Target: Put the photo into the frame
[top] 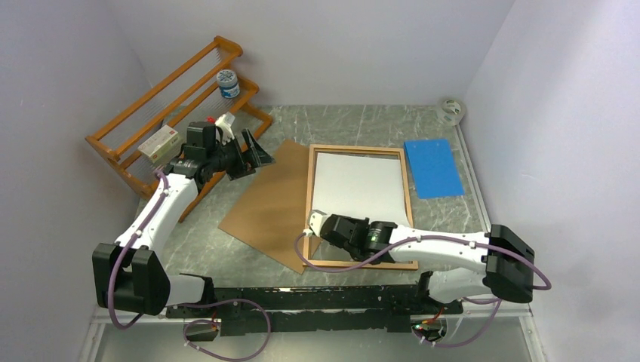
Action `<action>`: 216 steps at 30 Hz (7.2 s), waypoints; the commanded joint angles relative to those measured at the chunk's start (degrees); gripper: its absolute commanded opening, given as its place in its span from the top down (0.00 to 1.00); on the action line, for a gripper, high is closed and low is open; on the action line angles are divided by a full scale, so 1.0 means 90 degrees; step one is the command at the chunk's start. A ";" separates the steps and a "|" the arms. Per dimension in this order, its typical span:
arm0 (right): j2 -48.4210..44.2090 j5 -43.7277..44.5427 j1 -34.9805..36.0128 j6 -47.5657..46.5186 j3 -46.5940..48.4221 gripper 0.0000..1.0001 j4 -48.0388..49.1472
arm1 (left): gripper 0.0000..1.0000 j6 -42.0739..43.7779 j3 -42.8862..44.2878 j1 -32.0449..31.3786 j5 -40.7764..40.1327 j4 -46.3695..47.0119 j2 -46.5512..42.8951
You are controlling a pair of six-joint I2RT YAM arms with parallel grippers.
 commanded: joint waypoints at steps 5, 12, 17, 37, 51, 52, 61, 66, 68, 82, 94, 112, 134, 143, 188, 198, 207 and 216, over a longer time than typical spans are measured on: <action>-0.0308 0.0246 -0.0013 -0.0918 -0.0384 1.00 0.1007 | 0.08 0.0010 0.0052 -0.0012 0.0270 0.0336 0.0050; -0.0471 -0.0195 0.0121 -0.0933 -0.0023 1.00 0.0647 | 0.08 0.0017 0.0018 -0.0014 0.0379 0.0386 0.0115; -0.0459 -0.0313 0.0373 -0.0925 -0.0020 1.00 0.0524 | 0.08 0.0025 0.0050 -0.0014 0.0411 0.0399 0.0141; -0.0845 0.0617 0.0185 -0.1152 -0.0686 0.67 0.0590 | 0.09 -0.0157 -0.0070 -0.0009 0.0621 0.0603 0.0188; -0.0823 -0.0030 0.0185 0.0044 0.0166 0.04 -0.0452 | 0.08 -0.0149 -0.0194 -0.0007 0.0684 0.0544 0.0142; -0.0829 -0.0203 0.0185 0.0126 0.0257 0.01 -0.0622 | 0.08 -0.0147 -0.0214 -0.0015 0.0689 0.0540 0.0156; -0.0917 -0.1231 0.0185 0.0245 0.0567 0.01 -0.1248 | 0.08 -0.0103 -0.0264 -0.0016 0.0683 0.0388 0.0327; -0.0873 -0.2028 0.0185 0.0187 0.0749 0.02 -0.1577 | 0.08 -0.0073 -0.0287 -0.0016 0.0654 0.0360 0.0363; -0.0789 -0.1955 0.0185 0.0209 0.0750 0.02 -0.1621 | 0.08 -0.0071 -0.0299 -0.0016 0.0662 0.0366 0.0383; -0.0112 -0.1022 -0.0766 0.3424 0.1263 0.19 -0.0338 | 0.08 -0.0081 -0.0593 -0.0214 0.0589 0.0515 0.0566; -0.0307 -0.2770 -0.2362 0.7309 0.0927 0.27 0.1010 | 0.07 0.0741 0.0100 -0.0270 -0.1753 -0.0238 0.1404; 0.3540 -0.2759 -0.1719 0.8781 0.3896 0.37 0.1026 | 0.14 0.1321 0.0451 -0.0007 -0.2040 0.0887 0.2851; 0.5255 -0.1080 -0.1939 0.8850 0.5334 0.22 -0.1330 | 0.25 0.1549 0.0415 -0.0007 -0.2101 0.0519 0.3742; 0.5626 -0.0830 -0.1944 0.8822 0.5721 0.15 -0.1724 | 0.29 0.1508 0.0308 0.0031 -0.2003 0.0554 0.3723; 0.4805 -0.1145 -0.2419 0.6413 0.5700 0.27 -0.1208 | 0.31 -0.0306 -0.2457 0.0091 -0.1366 0.0941 -0.0165; 0.5456 -0.0842 -0.2530 0.6761 0.5872 0.44 -0.1835 | 0.33 -0.0272 -0.2491 0.0043 -0.1232 0.1161 0.0260; 0.5702 -0.0848 -0.2530 0.6761 0.6071 0.64 -0.1950 | 0.33 -0.0274 -0.2511 0.0042 -0.1210 0.1281 0.0428; 0.5842 -0.0227 -0.2342 0.6925 0.6619 0.98 -0.2489 | 0.34 -0.0277 -0.2497 0.0037 -0.1258 0.1351 0.0551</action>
